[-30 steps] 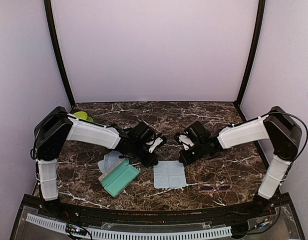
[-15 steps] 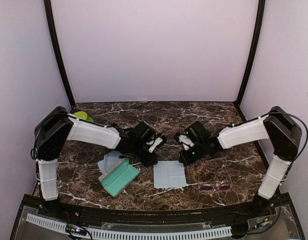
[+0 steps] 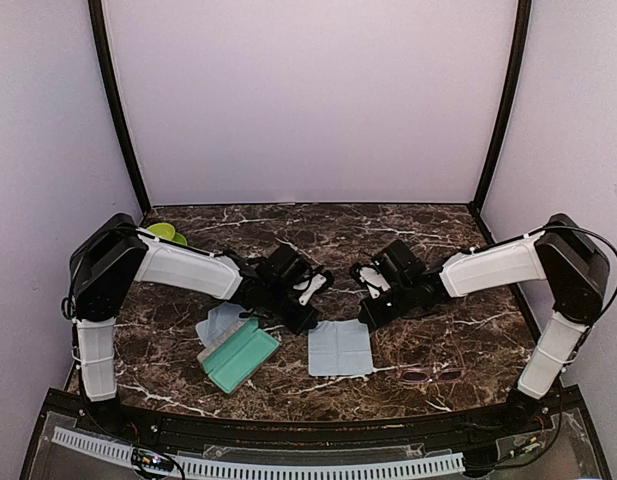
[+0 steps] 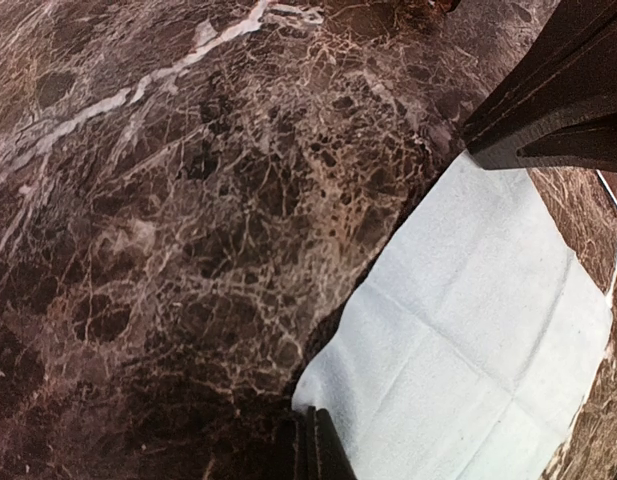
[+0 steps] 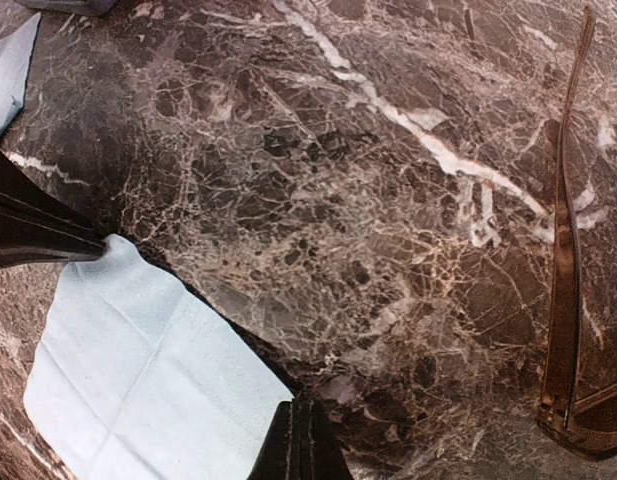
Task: Organize the sunglasses
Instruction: Pick up the glasses cleaning cloth from the center of the board, then fold the glasses cleaning cloth at the center of the board.
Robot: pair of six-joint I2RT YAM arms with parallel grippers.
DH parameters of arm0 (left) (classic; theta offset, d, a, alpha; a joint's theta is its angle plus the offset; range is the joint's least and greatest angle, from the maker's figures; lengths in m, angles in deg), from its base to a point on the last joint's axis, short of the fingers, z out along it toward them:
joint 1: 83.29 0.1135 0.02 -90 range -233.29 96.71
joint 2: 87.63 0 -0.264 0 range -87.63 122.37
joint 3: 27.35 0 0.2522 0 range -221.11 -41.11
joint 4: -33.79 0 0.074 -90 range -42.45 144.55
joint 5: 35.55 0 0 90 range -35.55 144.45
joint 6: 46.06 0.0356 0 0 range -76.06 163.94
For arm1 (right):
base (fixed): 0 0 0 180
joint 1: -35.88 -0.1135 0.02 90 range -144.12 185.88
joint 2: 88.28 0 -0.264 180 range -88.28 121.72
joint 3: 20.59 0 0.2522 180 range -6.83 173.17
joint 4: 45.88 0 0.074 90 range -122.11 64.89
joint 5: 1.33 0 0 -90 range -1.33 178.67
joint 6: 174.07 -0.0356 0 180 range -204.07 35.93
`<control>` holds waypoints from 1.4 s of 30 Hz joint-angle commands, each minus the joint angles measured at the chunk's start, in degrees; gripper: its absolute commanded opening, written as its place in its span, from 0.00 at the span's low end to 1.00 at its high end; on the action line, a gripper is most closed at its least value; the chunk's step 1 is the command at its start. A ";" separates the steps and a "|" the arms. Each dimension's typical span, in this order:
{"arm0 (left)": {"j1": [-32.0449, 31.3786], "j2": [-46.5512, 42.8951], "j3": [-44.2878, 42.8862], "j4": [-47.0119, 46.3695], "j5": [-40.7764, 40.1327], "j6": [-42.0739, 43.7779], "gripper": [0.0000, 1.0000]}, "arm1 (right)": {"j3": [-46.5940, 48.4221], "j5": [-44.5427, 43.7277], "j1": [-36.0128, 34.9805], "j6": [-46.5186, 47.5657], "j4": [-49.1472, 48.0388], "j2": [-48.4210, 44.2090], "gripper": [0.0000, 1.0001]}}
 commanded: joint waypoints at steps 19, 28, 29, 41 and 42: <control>-3.93 -8.31 7.24 -5.26 -2.00 -0.49 0.00 | -7.11 2.23 -0.87 1.19 -4.31 -8.08 0.00; -6.06 -9.97 9.32 -6.65 -4.44 -0.94 0.00 | -9.36 1.48 -2.88 0.17 -4.87 -11.29 0.00; -6.24 -10.23 9.60 -6.87 -4.55 -0.92 0.00 | -9.60 1.48 -3.14 0.07 -5.12 -11.44 0.00; -7.94 -13.38 12.82 -7.70 -5.10 -0.89 0.00 | -12.68 0.33 -6.22 -1.88 -6.46 -13.97 0.00; -8.16 -13.43 13.04 -7.70 -5.19 -0.92 0.00 | -12.91 0.27 -6.43 -1.98 -6.43 -14.24 0.00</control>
